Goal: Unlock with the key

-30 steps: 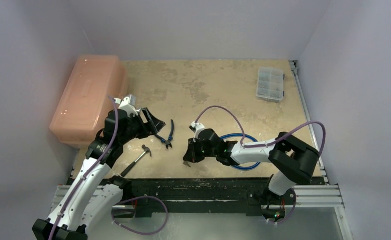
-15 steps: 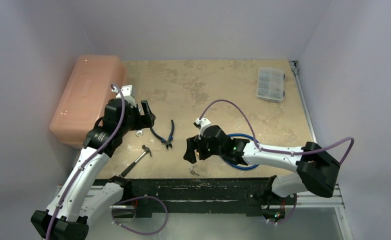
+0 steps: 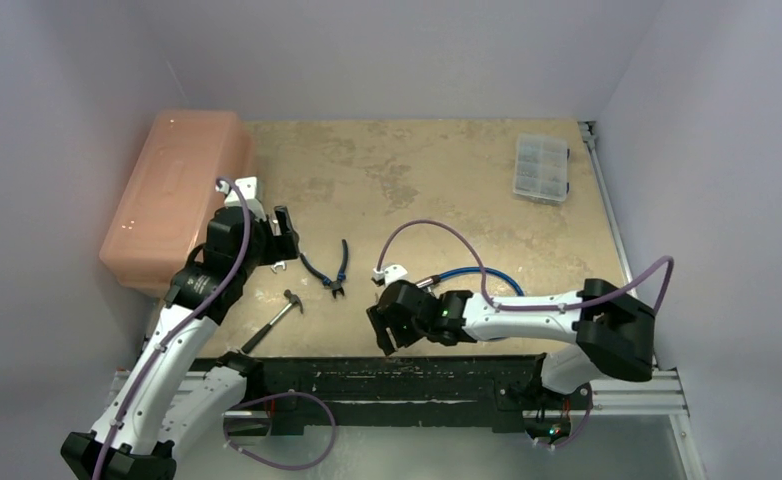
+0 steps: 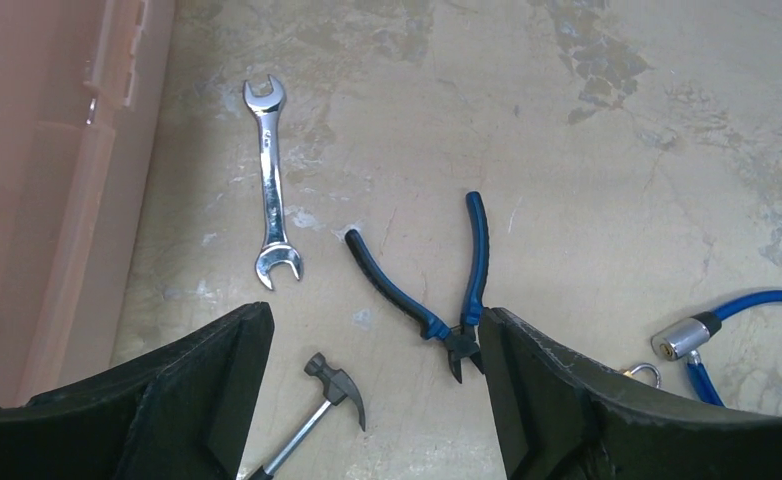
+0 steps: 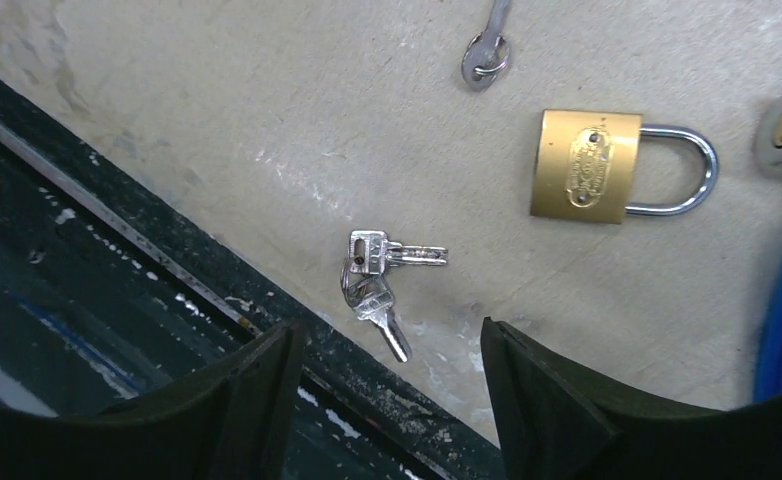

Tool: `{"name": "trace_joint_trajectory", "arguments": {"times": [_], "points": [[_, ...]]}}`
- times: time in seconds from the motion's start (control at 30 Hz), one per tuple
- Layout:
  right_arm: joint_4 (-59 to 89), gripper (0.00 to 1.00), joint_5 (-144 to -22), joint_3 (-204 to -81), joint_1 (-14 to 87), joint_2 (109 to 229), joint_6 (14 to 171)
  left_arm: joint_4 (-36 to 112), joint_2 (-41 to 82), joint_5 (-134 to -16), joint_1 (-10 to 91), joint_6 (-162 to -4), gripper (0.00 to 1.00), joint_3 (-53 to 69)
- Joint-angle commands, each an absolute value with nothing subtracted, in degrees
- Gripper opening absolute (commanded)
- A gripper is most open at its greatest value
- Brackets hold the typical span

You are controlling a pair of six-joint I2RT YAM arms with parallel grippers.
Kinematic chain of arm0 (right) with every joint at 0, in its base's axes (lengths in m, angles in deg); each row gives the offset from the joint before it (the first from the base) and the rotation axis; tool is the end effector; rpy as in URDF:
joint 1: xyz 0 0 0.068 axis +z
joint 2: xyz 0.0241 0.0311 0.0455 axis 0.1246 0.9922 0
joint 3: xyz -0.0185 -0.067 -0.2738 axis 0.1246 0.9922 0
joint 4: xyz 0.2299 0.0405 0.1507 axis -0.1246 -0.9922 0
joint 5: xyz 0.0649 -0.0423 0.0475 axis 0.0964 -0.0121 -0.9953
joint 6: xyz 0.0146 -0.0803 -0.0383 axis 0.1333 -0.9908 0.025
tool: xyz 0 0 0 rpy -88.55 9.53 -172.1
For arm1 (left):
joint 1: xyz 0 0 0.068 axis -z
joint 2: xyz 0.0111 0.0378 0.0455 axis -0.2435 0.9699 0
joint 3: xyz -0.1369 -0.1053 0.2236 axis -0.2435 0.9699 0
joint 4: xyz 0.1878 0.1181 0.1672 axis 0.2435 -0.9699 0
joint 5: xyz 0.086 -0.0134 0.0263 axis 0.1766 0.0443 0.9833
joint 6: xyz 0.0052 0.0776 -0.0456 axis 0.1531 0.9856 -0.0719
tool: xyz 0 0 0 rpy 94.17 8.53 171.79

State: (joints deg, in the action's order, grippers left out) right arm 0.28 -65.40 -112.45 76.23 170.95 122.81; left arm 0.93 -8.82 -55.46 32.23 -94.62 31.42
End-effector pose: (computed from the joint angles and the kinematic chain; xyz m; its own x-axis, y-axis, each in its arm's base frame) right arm 0.1288 0.2986 0.1521 -0.7584 -0.3242 -0.5655 -0.5358 0.8041 0.2577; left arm 0.2117 -0.0528 0.3020 -0.5237 -0.2288 -0.8206 -0.0597 0.9708 -0.2325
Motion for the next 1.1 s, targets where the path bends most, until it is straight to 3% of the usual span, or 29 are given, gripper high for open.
{"name": "trace_joint_trajectory", "arguments": {"times": [0.0,0.5,1.07], "points": [[-2.14,0.7,-60.97,-116.15,78.62,174.78,123.63,2.75,-10.26,-53.1,32.29,-93.41,0.81,31.77],[-4.83,0.59,-57.25,-123.01,84.02,185.13,121.8,2.73,-11.71,-52.05,32.31,-93.5,0.81,32.14],[-8.39,0.55,-52.06,-123.6,87.92,188.49,119.08,2.77,-11.71,-51.52,32.29,-93.5,0.81,32.23]]}}
